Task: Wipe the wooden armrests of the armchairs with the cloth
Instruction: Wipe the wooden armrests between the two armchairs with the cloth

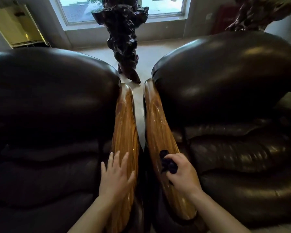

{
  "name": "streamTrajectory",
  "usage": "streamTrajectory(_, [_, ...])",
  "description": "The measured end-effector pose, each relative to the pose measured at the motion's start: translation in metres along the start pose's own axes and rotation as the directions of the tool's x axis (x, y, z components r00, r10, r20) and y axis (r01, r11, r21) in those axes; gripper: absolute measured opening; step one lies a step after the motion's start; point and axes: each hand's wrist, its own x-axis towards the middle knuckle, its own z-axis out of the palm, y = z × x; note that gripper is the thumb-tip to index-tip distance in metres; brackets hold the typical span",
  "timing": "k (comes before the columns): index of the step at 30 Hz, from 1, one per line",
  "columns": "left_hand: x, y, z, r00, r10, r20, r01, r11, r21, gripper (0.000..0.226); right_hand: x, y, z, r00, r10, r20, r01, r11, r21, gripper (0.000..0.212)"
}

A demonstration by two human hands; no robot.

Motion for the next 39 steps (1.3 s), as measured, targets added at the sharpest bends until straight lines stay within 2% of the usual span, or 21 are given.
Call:
streamTrajectory(6, [0.098,-0.020,0.036,0.990,0.117,-0.080,-0.116,0.993,0.019,0.071,0.086,0.020,0.027,0.987,0.020,-0.157,-0.014,0.999,0.043,0.043])
streamTrajectory(10, [0.145,-0.028,0.067,0.974,0.174,-0.144,-0.181,0.983,-0.033,0.068,0.137,0.034,0.051,0.963,0.011,-0.271,-0.005,1.000,0.023,0.053])
streamTrajectory(13, [0.158,-0.030,0.090,0.958,0.237,-0.159,-0.249,0.967,-0.060,0.067,0.157,0.057,0.069,0.978,-0.018,-0.210,-0.025,0.980,-0.200,0.067])
streamTrajectory(15, [0.160,-0.033,0.099,0.950,0.239,-0.201,-0.265,0.958,-0.112,0.064,0.160,0.077,0.079,0.988,-0.038,-0.147,-0.029,0.903,-0.428,0.075])
streamTrajectory(17, [0.161,-0.037,0.103,0.943,0.238,-0.233,-0.276,0.950,-0.146,0.062,0.161,0.092,0.083,0.989,-0.075,-0.127,-0.002,0.854,-0.520,0.076])
streamTrajectory(22, [0.167,-0.037,0.098,0.950,0.193,-0.246,-0.249,0.943,-0.222,0.059,0.205,0.092,0.083,0.986,-0.107,-0.129,0.053,0.928,-0.369,0.073])
streamTrajectory(26, [0.161,-0.035,0.096,0.960,0.166,-0.226,-0.218,0.948,-0.233,0.064,0.203,0.088,0.092,0.975,-0.197,-0.105,0.144,0.915,-0.377,0.058])
streamTrajectory(29, [0.162,-0.032,0.094,0.974,0.089,-0.208,-0.140,0.959,-0.245,0.068,0.181,0.108,0.092,0.952,-0.301,-0.051,0.257,0.880,-0.399,0.053])
streamTrajectory(31, [0.163,-0.033,0.095,0.978,0.063,-0.197,-0.109,0.967,-0.231,0.070,0.186,0.116,0.087,0.950,-0.303,-0.077,0.247,0.878,-0.410,0.052])
streamTrajectory(35, [0.163,-0.033,0.099,0.980,0.019,-0.198,-0.063,0.973,-0.221,0.070,0.220,0.099,0.088,0.970,-0.136,-0.202,0.058,0.935,-0.349,0.056])
streamTrajectory(37, [0.163,-0.034,0.100,0.979,0.014,-0.202,-0.058,0.975,-0.216,0.069,0.217,0.093,0.095,0.972,-0.173,-0.160,0.100,0.917,-0.386,0.056])
streamTrajectory(39, [0.164,-0.034,0.100,0.979,0.018,-0.203,-0.063,0.974,-0.219,0.069,0.196,0.099,0.098,0.964,-0.257,-0.070,0.207,0.887,-0.412,0.056])
